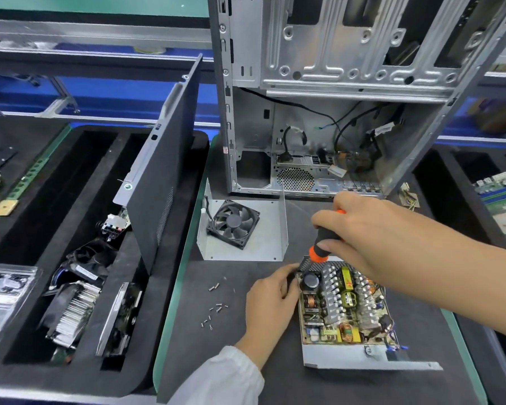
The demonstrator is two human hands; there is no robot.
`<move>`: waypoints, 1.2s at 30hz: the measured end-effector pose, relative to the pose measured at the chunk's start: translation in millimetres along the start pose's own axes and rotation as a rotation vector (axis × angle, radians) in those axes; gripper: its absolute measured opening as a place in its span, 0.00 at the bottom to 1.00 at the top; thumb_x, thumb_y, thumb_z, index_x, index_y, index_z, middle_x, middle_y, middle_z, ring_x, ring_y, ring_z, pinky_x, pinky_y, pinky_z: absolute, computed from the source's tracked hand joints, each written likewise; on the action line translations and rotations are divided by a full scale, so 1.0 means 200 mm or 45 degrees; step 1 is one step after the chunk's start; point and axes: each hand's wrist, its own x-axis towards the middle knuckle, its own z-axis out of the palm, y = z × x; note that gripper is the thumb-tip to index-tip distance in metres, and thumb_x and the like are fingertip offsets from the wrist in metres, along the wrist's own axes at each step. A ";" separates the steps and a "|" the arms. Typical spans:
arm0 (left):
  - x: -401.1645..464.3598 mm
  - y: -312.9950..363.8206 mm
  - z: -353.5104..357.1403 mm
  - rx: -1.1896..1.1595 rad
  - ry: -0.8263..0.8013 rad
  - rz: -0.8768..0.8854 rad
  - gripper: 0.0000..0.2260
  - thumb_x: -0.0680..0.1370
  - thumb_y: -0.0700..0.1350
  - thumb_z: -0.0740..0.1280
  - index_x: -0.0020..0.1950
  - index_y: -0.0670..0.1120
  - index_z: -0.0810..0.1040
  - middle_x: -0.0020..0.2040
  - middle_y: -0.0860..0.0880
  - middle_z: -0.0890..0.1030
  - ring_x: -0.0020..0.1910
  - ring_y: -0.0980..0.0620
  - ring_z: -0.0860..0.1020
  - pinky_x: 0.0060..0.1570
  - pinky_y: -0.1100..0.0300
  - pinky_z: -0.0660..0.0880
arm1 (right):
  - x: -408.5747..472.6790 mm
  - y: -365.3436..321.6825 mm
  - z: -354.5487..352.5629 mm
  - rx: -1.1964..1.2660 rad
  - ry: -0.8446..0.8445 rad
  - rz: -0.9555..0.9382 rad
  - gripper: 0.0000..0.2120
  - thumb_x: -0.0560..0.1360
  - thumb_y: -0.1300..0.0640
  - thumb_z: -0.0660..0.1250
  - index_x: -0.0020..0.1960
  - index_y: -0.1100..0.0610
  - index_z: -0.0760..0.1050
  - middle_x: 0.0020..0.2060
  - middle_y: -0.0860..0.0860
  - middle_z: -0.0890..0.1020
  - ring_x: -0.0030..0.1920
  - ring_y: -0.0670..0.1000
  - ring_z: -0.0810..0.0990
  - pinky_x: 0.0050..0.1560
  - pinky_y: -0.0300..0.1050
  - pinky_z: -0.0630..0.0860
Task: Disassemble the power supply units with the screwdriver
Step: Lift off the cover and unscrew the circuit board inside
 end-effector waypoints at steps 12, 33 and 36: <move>0.00 -0.02 0.00 0.008 0.025 0.059 0.14 0.77 0.46 0.68 0.62 0.55 0.79 0.24 0.54 0.67 0.27 0.58 0.69 0.31 0.65 0.67 | 0.00 -0.01 0.01 -0.064 0.019 -0.055 0.13 0.81 0.44 0.49 0.61 0.49 0.64 0.47 0.49 0.65 0.42 0.50 0.77 0.41 0.41 0.73; -0.01 -0.03 0.01 0.012 0.031 0.118 0.14 0.77 0.46 0.67 0.63 0.53 0.79 0.24 0.55 0.65 0.27 0.59 0.70 0.30 0.72 0.62 | 0.08 -0.05 -0.03 -0.448 0.064 0.033 0.24 0.79 0.37 0.44 0.38 0.56 0.56 0.28 0.49 0.60 0.25 0.51 0.56 0.25 0.43 0.53; -0.01 -0.03 0.01 0.018 0.037 0.126 0.14 0.77 0.46 0.68 0.62 0.53 0.79 0.24 0.56 0.65 0.27 0.60 0.70 0.30 0.73 0.62 | 0.10 -0.06 -0.05 -0.497 0.108 0.041 0.26 0.79 0.36 0.45 0.34 0.56 0.54 0.25 0.49 0.59 0.24 0.50 0.54 0.25 0.41 0.50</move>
